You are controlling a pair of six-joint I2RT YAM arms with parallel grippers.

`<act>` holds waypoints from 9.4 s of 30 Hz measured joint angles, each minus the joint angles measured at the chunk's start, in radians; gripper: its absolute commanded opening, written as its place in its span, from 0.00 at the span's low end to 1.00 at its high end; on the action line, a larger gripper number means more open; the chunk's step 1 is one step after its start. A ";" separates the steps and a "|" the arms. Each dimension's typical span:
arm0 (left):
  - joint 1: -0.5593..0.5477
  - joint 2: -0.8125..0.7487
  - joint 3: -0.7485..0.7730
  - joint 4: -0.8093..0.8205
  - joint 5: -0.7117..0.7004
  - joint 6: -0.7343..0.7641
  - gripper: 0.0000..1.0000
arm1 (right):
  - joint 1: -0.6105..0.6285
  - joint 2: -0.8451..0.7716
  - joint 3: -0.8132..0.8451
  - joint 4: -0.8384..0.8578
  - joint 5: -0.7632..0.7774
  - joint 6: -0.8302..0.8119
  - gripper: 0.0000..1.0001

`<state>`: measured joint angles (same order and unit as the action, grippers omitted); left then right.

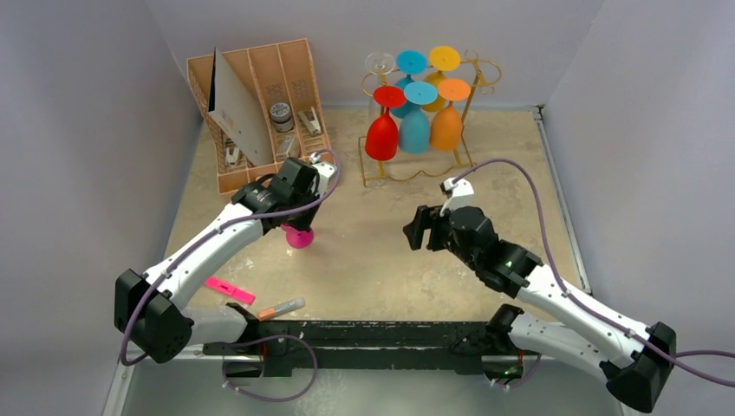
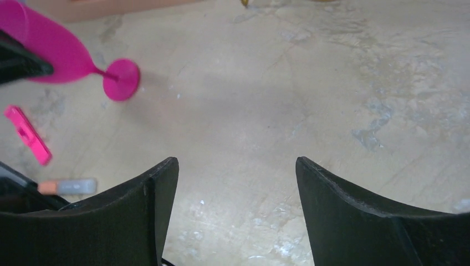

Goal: Take the wine glass off the wine glass rack
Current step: Place the wine glass at the center of the board, then pick up the wine glass from the wine rack.

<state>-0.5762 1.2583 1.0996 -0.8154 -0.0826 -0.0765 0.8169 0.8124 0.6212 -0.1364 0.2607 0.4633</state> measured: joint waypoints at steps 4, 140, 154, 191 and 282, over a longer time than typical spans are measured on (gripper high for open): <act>0.000 0.016 -0.017 0.007 -0.023 -0.021 0.00 | 0.000 0.029 0.151 -0.147 0.059 0.104 0.89; 0.122 -0.553 -0.177 0.110 -0.406 -0.177 0.83 | -0.816 0.702 0.901 0.000 -0.531 0.479 0.26; 0.123 -0.544 -0.177 0.109 -0.420 -0.176 0.83 | -0.816 0.741 0.924 0.001 -0.533 0.481 0.25; 0.122 -0.495 -0.177 0.094 -0.418 -0.175 0.82 | -0.816 0.766 0.933 0.032 -0.568 0.570 0.24; 0.122 -0.524 -0.177 0.096 -0.351 -0.167 1.00 | -0.766 0.351 0.546 0.113 -0.663 0.557 0.00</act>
<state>-0.4538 0.7345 0.9226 -0.7193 -0.4335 -0.2436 0.0505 1.1629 1.1675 -0.0238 -0.4023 1.0203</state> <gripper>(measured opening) 0.996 0.009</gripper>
